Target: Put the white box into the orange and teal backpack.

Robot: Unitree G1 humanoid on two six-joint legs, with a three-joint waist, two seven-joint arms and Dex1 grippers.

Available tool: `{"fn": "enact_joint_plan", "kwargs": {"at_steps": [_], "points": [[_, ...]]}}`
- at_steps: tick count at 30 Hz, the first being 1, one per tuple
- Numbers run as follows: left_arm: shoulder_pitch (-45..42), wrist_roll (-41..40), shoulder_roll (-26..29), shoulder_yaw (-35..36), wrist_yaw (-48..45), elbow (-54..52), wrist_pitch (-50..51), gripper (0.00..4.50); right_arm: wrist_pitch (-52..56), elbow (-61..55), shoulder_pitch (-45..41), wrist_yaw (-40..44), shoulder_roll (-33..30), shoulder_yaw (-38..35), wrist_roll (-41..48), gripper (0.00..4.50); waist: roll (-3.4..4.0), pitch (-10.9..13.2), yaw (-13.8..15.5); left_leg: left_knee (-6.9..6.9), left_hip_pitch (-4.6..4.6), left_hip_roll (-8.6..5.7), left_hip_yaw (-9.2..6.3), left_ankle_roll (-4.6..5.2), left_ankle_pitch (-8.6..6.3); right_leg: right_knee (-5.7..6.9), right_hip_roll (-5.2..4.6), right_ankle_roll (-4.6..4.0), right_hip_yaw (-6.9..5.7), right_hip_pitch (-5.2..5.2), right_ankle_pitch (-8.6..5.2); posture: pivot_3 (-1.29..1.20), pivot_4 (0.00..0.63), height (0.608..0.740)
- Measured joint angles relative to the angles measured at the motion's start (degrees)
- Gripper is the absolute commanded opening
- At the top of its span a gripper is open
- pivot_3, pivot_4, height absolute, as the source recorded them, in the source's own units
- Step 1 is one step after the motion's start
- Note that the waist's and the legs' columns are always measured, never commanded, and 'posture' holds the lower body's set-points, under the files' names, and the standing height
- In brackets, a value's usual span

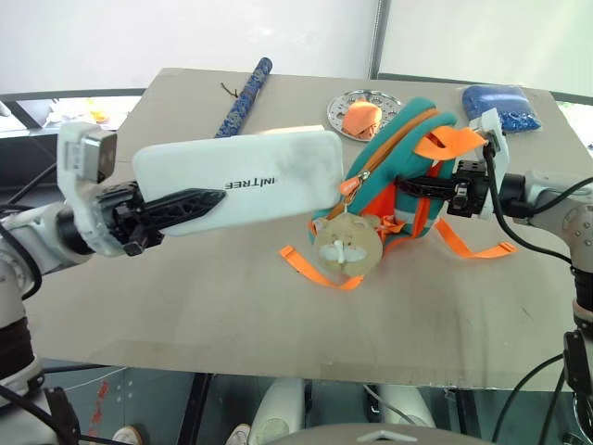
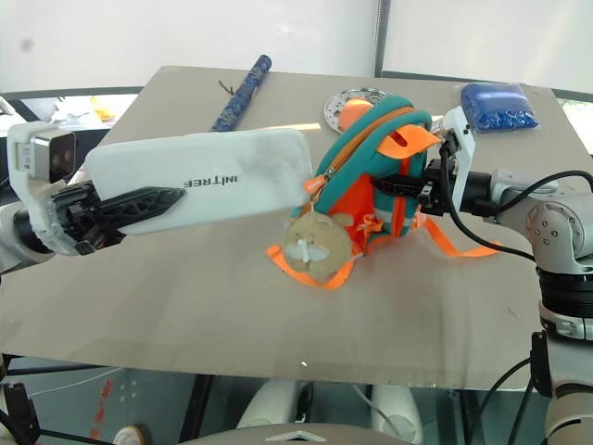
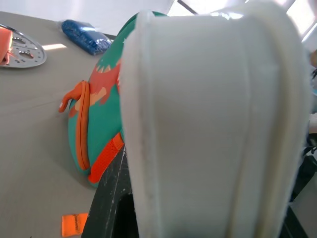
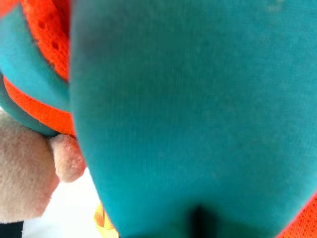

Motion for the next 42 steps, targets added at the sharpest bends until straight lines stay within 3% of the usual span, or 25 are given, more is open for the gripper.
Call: {"fn": "enact_joint_plan", "kwargs": {"at_steps": [8,15,28,35,42], "points": [[3.6,-0.5,2.2,0.9,-3.3,-0.5,-0.5,1.05,0.0,2.3,-1.6,1.0,0.1,0.7,-1.3,0.03,0.01,0.0,0.2,-0.01,0.00,0.00,0.00,0.00,0.00,-0.01,0.00,0.00,0.00,0.00,0.00,0.00,0.150,0.733],[6.6,13.1,0.3,-6.5,-5.2,-9.2,-15.5,1.05,0.4,2.5,-1.6,1.4,0.3,0.7,-1.2,0.03,0.01,0.0,0.5,0.01,0.00,-0.02,0.03,-0.01,0.00,-0.03,-0.01,-0.01,0.01,0.03,0.00,0.00,0.150,0.733],[-9.6,35.1,-5.8,-21.4,0.4,-5.6,-36.1,1.05,3.7,-5.0,0.5,2.5,0.4,0.7,3.1,0.03,0.00,0.0,0.3,0.02,-0.09,-0.04,0.01,0.05,-0.03,0.00,0.00,0.00,-0.02,0.02,0.01,0.00,0.150,0.733],[-19.4,37.5,-10.4,-29.8,-3.3,0.5,-34.8,1.05,3.6,-7.8,2.0,4.9,0.0,1.0,4.8,0.03,0.00,0.0,0.4,0.07,-0.17,-0.06,0.03,0.07,-0.03,0.03,0.01,0.02,-0.13,0.03,0.01,0.00,0.150,0.733],[-31.0,40.8,-18.8,-39.5,-7.7,12.2,-32.2,1.05,3.5,-10.6,2.6,7.5,-0.2,1.1,7.4,0.03,0.00,0.0,0.3,0.12,-0.21,-0.08,0.04,0.07,-0.04,0.06,0.00,0.03,-0.21,0.07,0.02,0.00,0.150,0.733]]}}
